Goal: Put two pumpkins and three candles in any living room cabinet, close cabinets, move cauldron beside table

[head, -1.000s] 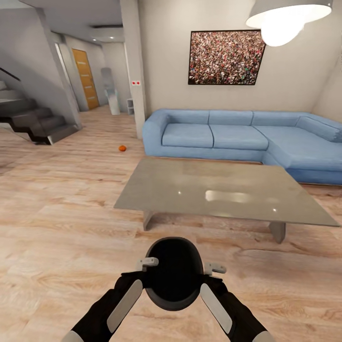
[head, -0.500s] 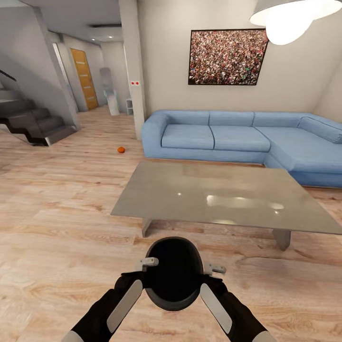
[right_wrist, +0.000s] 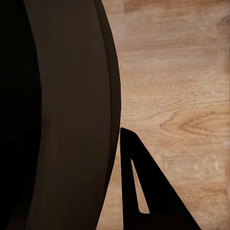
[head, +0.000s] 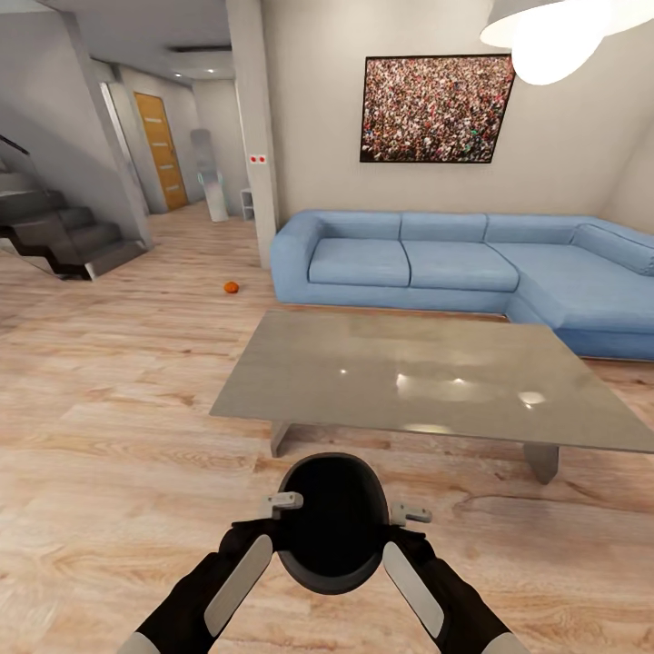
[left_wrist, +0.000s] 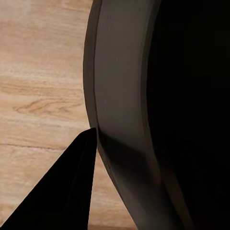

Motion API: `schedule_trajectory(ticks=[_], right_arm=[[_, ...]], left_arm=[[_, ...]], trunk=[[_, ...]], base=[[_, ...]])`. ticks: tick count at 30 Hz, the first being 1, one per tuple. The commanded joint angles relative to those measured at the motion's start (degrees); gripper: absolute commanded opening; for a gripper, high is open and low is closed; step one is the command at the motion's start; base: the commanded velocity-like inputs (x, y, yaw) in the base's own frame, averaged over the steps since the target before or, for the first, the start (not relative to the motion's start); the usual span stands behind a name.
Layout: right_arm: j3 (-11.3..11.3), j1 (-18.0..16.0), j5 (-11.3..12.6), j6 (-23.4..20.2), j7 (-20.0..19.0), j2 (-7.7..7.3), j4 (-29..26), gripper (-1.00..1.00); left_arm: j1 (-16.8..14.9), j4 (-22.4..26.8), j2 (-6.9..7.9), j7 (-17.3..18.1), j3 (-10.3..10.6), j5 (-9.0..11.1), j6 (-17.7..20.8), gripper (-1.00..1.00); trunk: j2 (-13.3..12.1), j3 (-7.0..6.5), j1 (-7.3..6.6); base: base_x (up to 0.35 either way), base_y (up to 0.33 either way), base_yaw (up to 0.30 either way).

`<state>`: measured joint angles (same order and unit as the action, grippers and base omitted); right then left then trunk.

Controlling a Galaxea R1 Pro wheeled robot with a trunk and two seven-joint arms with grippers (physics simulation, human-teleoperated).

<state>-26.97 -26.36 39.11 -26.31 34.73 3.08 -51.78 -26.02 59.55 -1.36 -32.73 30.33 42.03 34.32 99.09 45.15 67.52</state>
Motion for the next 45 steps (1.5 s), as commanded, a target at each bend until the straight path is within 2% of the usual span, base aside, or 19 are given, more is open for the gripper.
schedule_trajectory(ticks=[1,17,28,38,45], right_arm=[[0.51,-0.05,0.79,-0.50,0.52,-0.10,0.01,-1.00],[0.51,-0.05,0.79,-0.50,0.52,-0.18,0.01,-1.00],[0.51,-0.03,0.79,-0.50,0.57,-0.20,-0.02,-1.00],[0.51,-0.04,0.79,-0.50,0.57,-0.27,-0.08,-1.00],[0.51,-0.03,0.79,-0.50,0.59,-0.27,-0.08,-1.00]], left_arm=[[-0.08,3.21,0.05,-0.58,0.26,0.82,-0.40,-1.00],[-0.08,3.21,0.04,-0.58,0.26,0.81,-0.40,-1.00],[-0.08,3.29,0.04,-0.54,0.28,0.86,-0.40,-1.00],[-0.08,3.28,0.04,-0.49,0.35,0.86,-0.40,-1.00],[-0.08,3.30,0.04,-0.57,0.35,0.86,-0.40,-1.00]], trunk=[[0.03,0.05,-0.01],[0.03,0.05,-0.01],[0.03,0.05,-0.01],[4.04,1.84,2.19],[6.85,3.10,3.73]], base=[[0.070,0.000,0.000],[0.205,0.000,0.000],[0.020,0.000,0.000],[0.000,0.000,-0.009],[0.000,0.000,-0.205]])
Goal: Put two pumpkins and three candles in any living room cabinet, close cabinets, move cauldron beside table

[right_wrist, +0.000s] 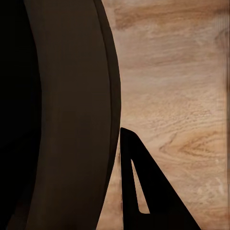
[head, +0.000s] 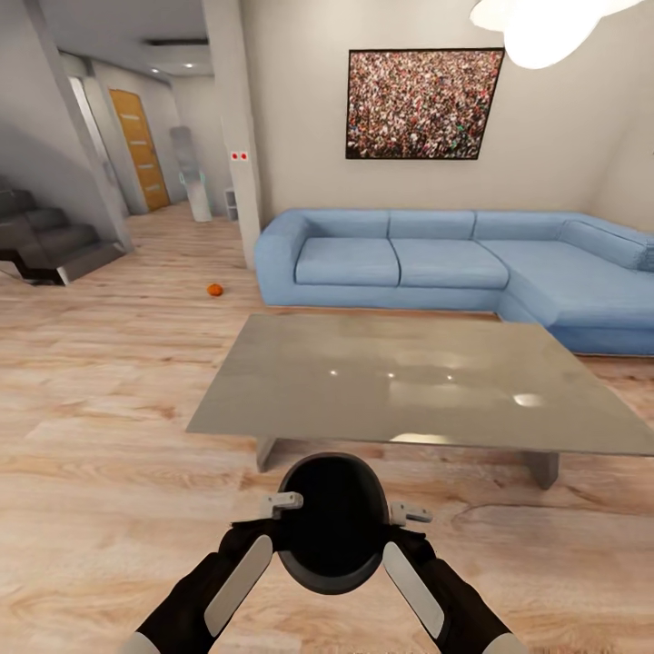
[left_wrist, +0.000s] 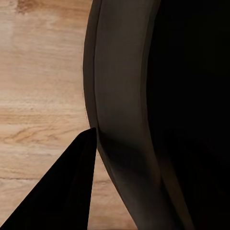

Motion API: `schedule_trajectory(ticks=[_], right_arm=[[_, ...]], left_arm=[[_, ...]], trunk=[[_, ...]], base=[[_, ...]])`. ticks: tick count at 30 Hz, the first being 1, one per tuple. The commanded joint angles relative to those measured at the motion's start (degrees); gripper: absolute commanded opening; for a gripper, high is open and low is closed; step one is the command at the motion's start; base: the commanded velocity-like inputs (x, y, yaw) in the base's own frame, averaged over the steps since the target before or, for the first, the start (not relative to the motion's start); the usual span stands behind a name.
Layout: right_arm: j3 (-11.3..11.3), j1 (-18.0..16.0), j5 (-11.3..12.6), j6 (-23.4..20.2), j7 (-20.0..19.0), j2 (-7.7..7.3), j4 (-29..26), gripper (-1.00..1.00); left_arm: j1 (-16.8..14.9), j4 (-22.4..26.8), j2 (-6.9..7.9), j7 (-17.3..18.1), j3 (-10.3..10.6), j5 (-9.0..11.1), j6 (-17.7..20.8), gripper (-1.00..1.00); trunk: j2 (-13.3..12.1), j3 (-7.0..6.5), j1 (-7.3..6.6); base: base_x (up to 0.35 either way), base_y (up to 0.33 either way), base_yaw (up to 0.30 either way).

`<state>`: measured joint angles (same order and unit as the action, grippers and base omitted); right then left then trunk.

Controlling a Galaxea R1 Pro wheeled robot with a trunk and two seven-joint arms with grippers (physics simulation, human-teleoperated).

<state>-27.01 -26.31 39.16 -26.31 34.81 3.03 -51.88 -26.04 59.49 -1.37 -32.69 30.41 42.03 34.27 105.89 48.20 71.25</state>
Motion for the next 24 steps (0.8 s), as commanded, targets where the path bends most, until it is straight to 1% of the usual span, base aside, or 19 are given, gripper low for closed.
schedule_trajectory(ticks=[1,4,6,24], right_arm=[[0.55,-0.09,0.74,-0.49,0.51,-0.21,0.03,-1.00],[0.55,-0.10,0.74,-0.49,0.52,-0.17,0.03,-1.00],[0.55,-0.09,0.74,-0.49,0.52,-0.14,0.03,-1.00],[0.55,-0.08,0.74,-0.49,0.52,-0.21,0.03,-1.00]], left_arm=[[-0.06,3.35,0.05,-0.59,0.26,0.86,-0.35,-1.00],[-0.06,3.35,0.05,-0.58,0.26,0.86,-0.35,-1.00],[-0.06,3.35,0.05,-0.57,0.26,0.86,-0.35,-1.00],[-0.06,3.35,0.05,-0.62,0.26,0.86,-0.35,-1.00]], trunk=[[0.45,0.23,0.22],[1.65,0.77,0.88],[2.45,1.13,1.31],[9.67,4.36,5.27]], base=[[0.000,0.000,-0.244],[0.000,0.000,-0.213],[0.000,0.000,-0.089],[0.000,0.000,-0.005]])
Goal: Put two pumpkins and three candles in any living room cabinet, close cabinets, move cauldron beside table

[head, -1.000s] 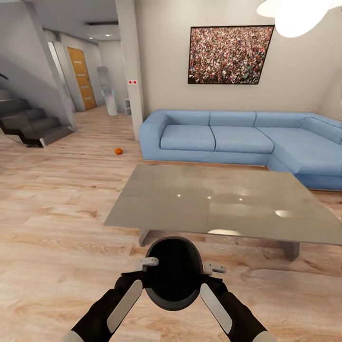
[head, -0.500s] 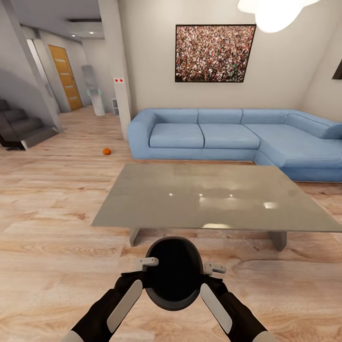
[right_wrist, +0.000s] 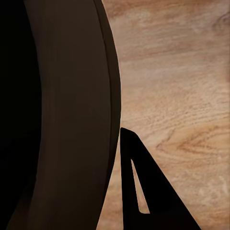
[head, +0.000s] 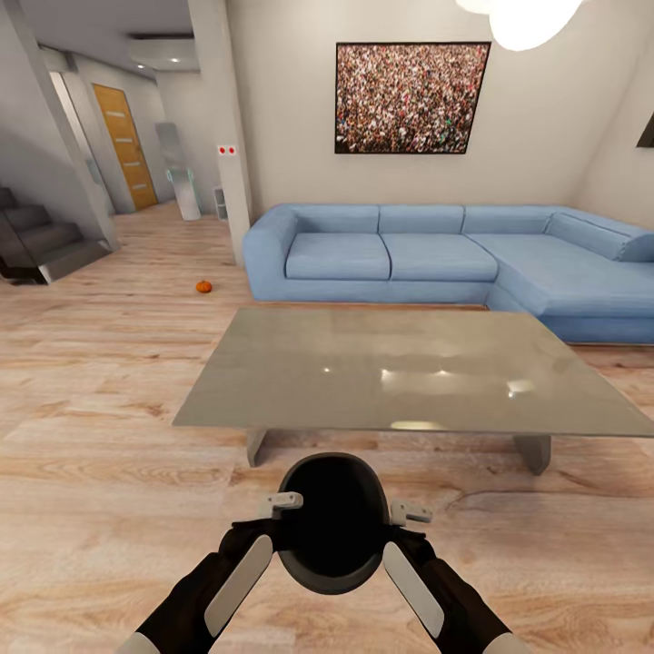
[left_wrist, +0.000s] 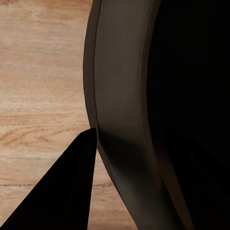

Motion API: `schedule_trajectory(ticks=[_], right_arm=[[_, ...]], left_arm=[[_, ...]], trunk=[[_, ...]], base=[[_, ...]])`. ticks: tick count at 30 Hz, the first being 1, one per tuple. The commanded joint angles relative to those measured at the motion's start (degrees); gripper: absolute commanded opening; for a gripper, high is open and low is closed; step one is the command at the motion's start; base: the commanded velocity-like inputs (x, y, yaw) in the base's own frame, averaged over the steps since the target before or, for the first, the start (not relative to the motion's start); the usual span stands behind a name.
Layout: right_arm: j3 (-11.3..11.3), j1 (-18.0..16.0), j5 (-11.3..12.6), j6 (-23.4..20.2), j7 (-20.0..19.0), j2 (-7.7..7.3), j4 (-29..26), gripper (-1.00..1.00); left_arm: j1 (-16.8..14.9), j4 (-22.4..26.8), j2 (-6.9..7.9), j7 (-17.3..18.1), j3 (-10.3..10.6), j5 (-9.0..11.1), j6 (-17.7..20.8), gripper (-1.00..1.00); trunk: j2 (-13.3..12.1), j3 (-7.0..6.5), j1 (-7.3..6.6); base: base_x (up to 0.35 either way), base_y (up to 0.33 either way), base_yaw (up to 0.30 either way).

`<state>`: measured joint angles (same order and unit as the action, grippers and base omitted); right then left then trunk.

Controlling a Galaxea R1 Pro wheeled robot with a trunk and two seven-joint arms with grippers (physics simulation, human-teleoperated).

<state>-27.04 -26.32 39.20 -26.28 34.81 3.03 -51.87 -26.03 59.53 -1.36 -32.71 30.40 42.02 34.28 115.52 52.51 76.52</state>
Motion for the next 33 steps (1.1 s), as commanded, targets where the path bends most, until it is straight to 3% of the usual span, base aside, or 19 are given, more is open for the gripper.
schedule_trajectory(ticks=[1,33], right_arm=[[0.59,-0.08,0.71,-0.52,0.52,-0.21,0.01,-1.00],[0.59,-0.07,0.71,-0.52,0.52,-0.18,0.02,-1.00]], left_arm=[[-0.08,3.31,0.04,-0.60,0.28,0.87,-0.35,-1.00],[-0.08,3.31,0.04,-0.60,0.37,0.87,-0.35,-1.00]], trunk=[[0.45,0.23,0.21],[13.28,5.98,7.24]], base=[[0.000,0.000,0.000],[0.000,0.000,0.000]])
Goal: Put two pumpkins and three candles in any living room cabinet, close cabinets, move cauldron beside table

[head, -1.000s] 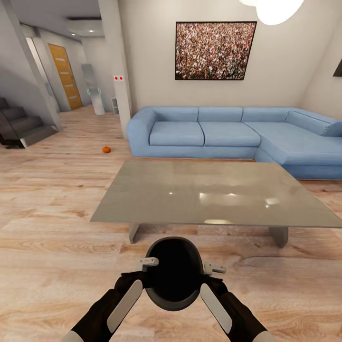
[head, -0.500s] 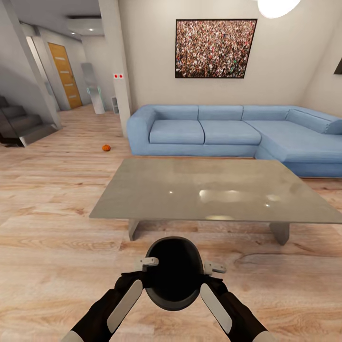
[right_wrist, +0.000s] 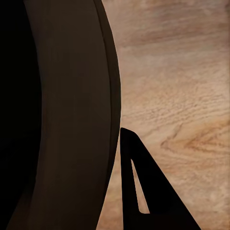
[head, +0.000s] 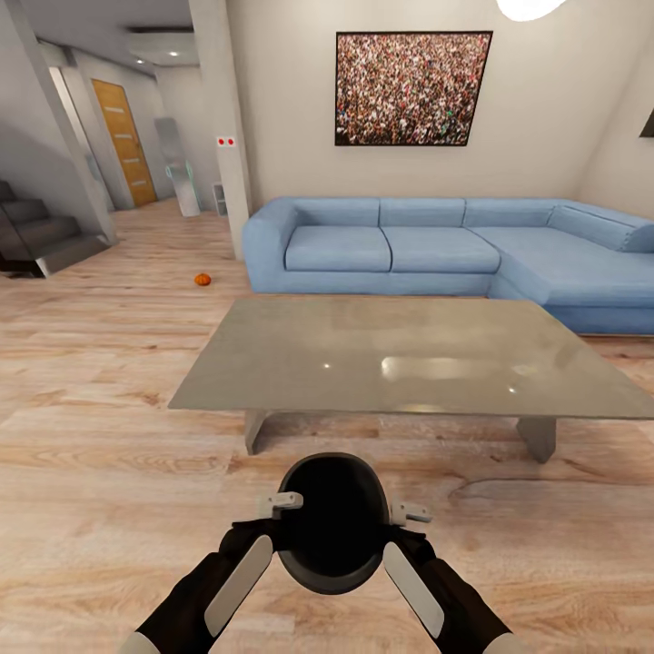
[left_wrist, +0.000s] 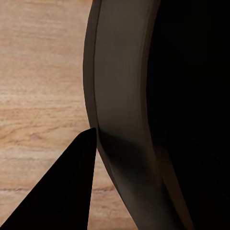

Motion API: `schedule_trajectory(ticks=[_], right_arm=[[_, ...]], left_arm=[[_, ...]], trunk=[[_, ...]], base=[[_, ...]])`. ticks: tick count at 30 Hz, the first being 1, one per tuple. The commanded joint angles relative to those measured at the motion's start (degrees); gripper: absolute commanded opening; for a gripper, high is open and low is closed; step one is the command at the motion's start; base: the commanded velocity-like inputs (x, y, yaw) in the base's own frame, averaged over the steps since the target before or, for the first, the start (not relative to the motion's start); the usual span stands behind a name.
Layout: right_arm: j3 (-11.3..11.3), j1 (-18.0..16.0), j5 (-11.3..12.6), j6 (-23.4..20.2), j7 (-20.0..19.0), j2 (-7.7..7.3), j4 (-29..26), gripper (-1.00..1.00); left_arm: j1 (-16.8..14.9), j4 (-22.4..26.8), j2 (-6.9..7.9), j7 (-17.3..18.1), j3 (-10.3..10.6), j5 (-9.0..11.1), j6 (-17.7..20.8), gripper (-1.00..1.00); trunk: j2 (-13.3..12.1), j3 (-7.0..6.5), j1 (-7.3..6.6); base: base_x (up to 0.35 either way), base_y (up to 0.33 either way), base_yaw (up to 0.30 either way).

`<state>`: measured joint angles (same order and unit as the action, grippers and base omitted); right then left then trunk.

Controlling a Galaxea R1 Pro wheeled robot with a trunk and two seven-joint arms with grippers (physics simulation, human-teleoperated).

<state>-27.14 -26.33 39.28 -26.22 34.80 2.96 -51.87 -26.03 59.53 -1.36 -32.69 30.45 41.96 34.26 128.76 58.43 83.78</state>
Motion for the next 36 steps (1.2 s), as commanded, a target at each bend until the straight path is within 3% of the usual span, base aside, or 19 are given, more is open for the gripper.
schedule_trajectory(ticks=[1,26,36], right_arm=[[0.68,-0.07,0.63,-0.59,0.53,-0.10,0.03,-1.00],[0.68,-0.09,0.63,-0.59,0.53,-0.06,0.08,-1.00],[0.68,-0.07,0.63,-0.59,0.53,-0.08,0.10,-1.00]], left_arm=[[-0.07,3.31,0.04,-0.62,0.33,0.93,-0.33,-1.00],[-0.07,3.31,0.04,-0.62,0.51,0.93,-0.33,-1.00],[-0.07,3.31,0.04,-0.55,0.48,0.96,-0.33,-1.00]], trunk=[[0.44,0.23,0.21],[10.47,4.72,5.70],[10.47,4.72,5.70]], base=[[0.000,0.000,0.000],[0.000,0.000,0.000],[0.000,0.000,0.000]])
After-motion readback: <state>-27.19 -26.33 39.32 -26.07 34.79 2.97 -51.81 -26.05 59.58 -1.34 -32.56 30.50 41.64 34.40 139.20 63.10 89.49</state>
